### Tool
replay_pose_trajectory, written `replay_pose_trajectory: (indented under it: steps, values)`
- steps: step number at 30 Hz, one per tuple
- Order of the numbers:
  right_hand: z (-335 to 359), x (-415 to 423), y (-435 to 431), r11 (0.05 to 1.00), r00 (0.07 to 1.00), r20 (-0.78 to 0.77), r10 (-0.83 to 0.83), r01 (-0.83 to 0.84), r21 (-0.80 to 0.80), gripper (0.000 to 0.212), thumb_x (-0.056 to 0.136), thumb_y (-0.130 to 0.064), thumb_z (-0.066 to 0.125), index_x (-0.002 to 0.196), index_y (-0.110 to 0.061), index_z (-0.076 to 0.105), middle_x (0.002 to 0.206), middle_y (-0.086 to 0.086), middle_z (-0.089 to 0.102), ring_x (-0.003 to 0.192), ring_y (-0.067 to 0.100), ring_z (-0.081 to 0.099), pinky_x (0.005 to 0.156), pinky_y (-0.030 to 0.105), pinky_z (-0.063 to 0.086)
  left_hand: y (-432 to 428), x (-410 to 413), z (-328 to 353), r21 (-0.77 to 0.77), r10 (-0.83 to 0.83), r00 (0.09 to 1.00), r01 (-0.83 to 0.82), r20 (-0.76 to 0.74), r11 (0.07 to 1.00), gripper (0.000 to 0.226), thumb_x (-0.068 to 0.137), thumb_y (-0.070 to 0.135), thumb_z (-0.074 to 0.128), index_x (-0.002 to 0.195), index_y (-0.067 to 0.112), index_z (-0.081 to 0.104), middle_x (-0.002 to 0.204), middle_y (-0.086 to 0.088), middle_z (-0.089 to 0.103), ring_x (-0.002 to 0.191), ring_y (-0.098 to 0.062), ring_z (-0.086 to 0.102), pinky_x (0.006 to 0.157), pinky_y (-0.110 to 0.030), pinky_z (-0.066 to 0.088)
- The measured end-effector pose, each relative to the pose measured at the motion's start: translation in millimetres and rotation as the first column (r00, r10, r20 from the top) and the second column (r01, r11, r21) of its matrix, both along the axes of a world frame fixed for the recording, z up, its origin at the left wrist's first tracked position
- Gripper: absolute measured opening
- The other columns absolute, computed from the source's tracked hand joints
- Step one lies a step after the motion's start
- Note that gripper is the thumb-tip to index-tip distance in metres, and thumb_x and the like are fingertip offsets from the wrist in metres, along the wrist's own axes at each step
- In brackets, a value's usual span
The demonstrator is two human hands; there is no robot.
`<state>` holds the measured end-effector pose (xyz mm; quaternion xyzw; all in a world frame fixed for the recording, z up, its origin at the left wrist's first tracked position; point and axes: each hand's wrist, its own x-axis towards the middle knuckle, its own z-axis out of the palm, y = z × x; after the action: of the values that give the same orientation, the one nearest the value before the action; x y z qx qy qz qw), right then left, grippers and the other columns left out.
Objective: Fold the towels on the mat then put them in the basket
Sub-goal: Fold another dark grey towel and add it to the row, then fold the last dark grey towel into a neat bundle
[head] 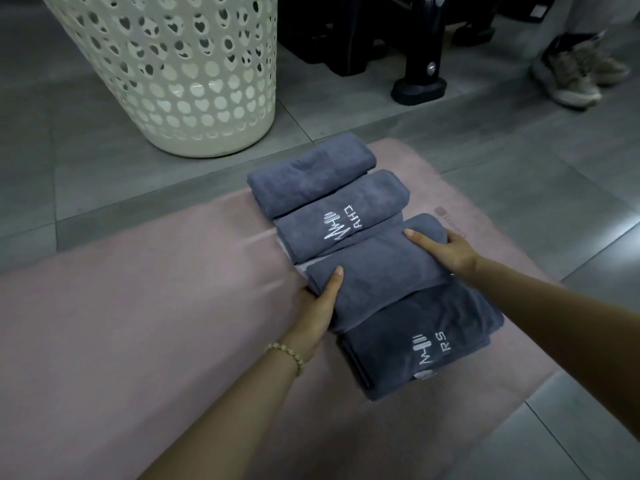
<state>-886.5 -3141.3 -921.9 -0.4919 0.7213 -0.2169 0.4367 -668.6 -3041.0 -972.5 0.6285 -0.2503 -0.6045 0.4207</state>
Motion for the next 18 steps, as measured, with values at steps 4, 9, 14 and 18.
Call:
replay_pose_trajectory:
  steps: [4,9,14,18]
  values:
    - [11.9,7.6,-3.0,0.996,0.978,-0.195,0.071,-0.079,-0.033,0.075,0.070,-0.061,0.071,0.126,-0.013,0.054,0.128,0.008,0.058,0.112,0.028,0.056,0.098,0.036,0.044,0.4,10.6,9.0,-0.013,-0.067,0.998,0.068,0.021,0.998,0.063,0.074,0.061,0.065,0.118,0.017,0.057,0.122,0.000,0.063,0.111,-0.014,0.060,0.102,-0.035,0.046]
    - [42.6,37.1,-10.1,0.932,0.916,-0.335,0.223,-0.301,-0.202,0.073,0.077,-0.054,0.068,0.136,-0.018,0.043,0.136,0.008,0.049,0.115,0.026,0.054,0.104,0.036,0.040,16.1,59.1,26.6,0.031,-0.124,0.964,0.120,0.237,0.992,0.076,0.084,0.055,0.058,0.136,0.005,0.038,0.136,-0.010,0.051,0.122,-0.023,0.051,0.104,-0.030,0.038]
    - [46.5,127.8,2.8,0.803,0.814,-0.391,0.429,-0.542,-0.248,0.068,0.083,-0.048,0.063,0.139,-0.016,0.040,0.148,0.003,0.038,0.134,0.021,0.038,0.112,0.033,0.030,66.4,161.6,44.0,0.041,-0.245,0.682,0.300,0.689,0.953,0.087,0.079,0.062,0.059,0.145,0.013,0.029,0.141,-0.007,0.045,0.127,-0.021,0.045,0.105,-0.028,0.034]
    - [28.5,219.8,34.1,0.632,0.629,-0.456,0.629,-0.756,-0.171,0.066,0.085,-0.046,0.062,0.140,-0.017,0.040,0.151,0.005,0.032,0.138,0.022,0.032,0.115,0.034,0.024,132.3,262.1,58.6,0.208,-0.312,0.328,0.316,0.891,0.926,0.104,0.063,0.083,0.029,0.146,0.020,0.030,0.148,0.001,0.038,0.134,-0.019,0.037,0.108,-0.030,0.031]
